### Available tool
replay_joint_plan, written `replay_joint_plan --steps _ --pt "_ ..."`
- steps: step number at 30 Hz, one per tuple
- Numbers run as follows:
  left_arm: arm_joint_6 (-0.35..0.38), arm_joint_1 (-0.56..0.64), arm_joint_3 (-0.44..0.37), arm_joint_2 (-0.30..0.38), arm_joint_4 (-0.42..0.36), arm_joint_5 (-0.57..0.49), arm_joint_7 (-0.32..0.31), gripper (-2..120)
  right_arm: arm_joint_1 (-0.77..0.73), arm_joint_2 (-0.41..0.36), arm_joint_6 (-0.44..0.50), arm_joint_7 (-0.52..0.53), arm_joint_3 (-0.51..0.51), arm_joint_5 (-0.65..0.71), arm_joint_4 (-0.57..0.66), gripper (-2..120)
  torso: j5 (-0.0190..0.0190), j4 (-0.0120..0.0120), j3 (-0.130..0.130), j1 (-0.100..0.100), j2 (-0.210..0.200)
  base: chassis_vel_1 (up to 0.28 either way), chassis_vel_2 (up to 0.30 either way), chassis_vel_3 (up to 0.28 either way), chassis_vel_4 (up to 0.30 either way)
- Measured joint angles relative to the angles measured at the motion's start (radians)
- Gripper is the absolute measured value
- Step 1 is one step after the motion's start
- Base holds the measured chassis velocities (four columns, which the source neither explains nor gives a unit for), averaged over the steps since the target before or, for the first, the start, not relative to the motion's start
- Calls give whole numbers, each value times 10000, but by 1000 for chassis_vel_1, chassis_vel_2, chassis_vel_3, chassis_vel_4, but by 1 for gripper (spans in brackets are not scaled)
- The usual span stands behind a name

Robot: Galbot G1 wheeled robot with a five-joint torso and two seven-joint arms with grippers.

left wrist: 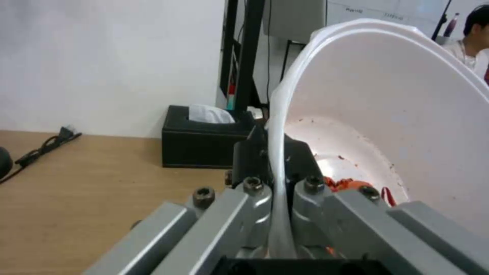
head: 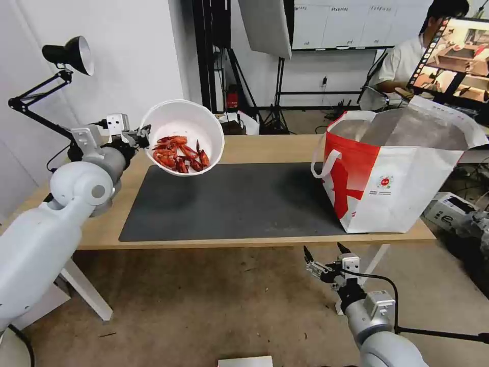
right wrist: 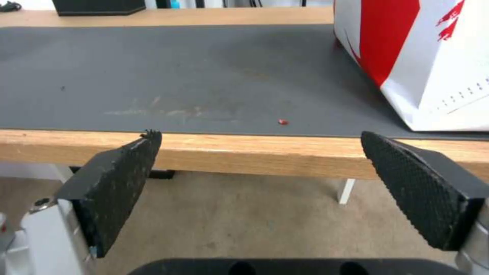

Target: Pick up the trash from the table and place it into the takeout bag.

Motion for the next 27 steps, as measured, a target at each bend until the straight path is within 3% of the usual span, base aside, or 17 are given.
replay_joint_plan --steps 9,18,21,27 --pt "376 -952 490 -446 223 -295 2 0 0 0 0 0 0 0 0 100 1 0 0 0 -1 0 0 0 0" --pt "670 -3116 2100 -2197 942 -691 -628 0 0 0 0 0 0 0 0 100 2 -2 1 0 0 0 0 0 0" --pt "688 -4159 2993 -3094 1552 -762 -785 0 0 0 0 0 -1 0 0 100 3 -2 1 1 -1 0 0 0 0" --pt "687 -5611 3954 -4146 2285 -917 -888 0 0 0 0 0 0 0 0 100 5 -3 1 1 -2 0 0 0 0"
